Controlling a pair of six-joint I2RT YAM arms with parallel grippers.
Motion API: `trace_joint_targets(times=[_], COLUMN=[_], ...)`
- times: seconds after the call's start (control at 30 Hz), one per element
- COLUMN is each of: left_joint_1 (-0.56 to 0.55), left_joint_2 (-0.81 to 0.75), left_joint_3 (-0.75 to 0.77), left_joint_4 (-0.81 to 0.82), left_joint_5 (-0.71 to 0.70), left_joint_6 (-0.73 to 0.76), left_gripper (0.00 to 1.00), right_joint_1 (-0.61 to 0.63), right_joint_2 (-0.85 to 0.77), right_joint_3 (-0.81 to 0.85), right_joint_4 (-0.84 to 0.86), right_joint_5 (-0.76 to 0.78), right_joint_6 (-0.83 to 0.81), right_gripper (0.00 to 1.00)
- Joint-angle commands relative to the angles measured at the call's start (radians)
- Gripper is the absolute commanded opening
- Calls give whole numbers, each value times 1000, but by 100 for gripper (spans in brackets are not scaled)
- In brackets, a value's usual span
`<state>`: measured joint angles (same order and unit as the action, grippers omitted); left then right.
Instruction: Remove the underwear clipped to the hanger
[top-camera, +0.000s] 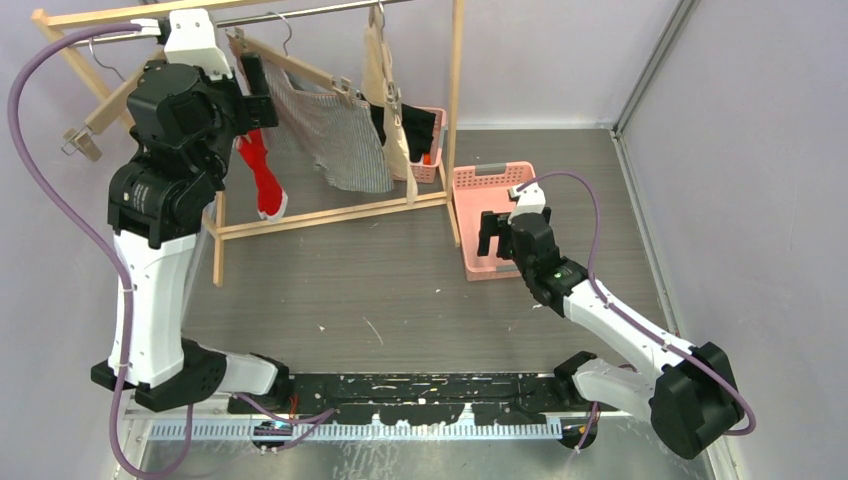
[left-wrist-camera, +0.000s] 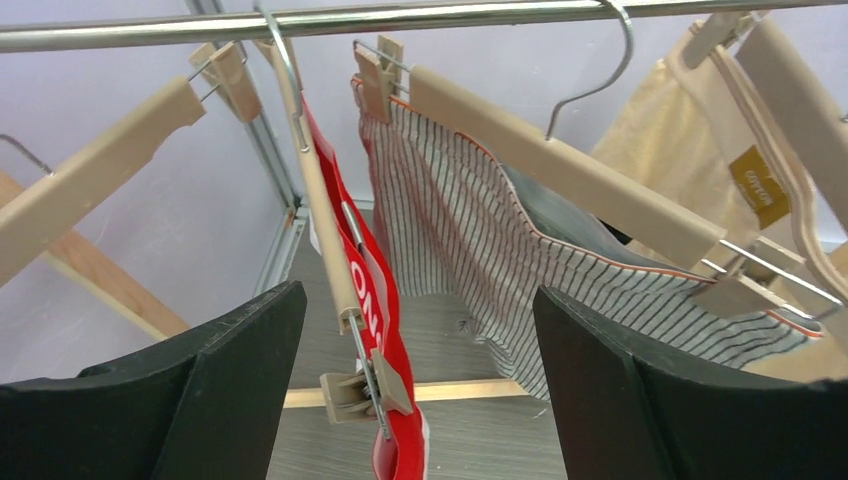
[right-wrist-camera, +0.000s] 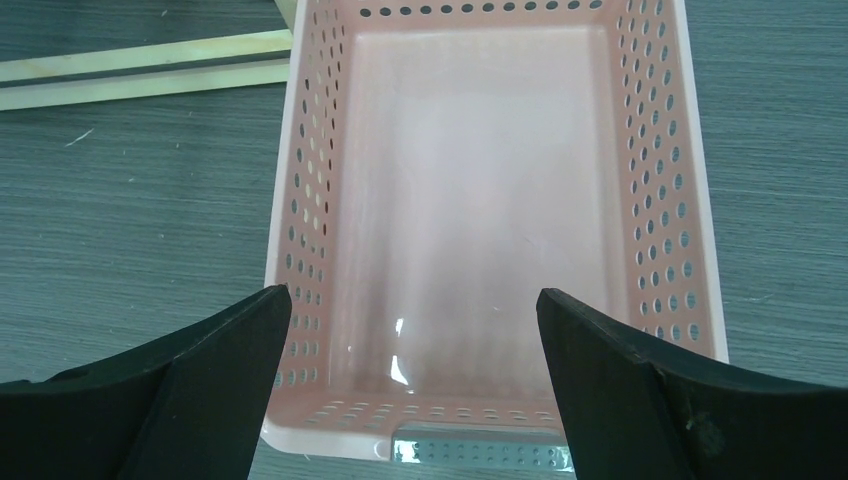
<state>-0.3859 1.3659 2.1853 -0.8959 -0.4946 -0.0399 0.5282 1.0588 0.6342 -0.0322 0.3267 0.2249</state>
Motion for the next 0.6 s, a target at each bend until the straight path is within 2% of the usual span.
trace_joint_targets(times=[0.0,0.27,0.57], left_joint_1=[15,67,178], left_joint_2=[-25,10,28], left_joint_3=[-35,-39,-61], left_joint_4=[56,29,43], left_joint_5=[-54,-79,12], left_joint_6=[-3,-38,-107], left_gripper=[87,81,71], right_joint_1=[4,7,9], right_joint_2=[-3,-3,7], right_joint_3=[16,14,10], right_joint_4=[40,41,30], right_joint_5=[-25,-56,-69], right_joint_6=[15,21,28], right_gripper=[100,100,100])
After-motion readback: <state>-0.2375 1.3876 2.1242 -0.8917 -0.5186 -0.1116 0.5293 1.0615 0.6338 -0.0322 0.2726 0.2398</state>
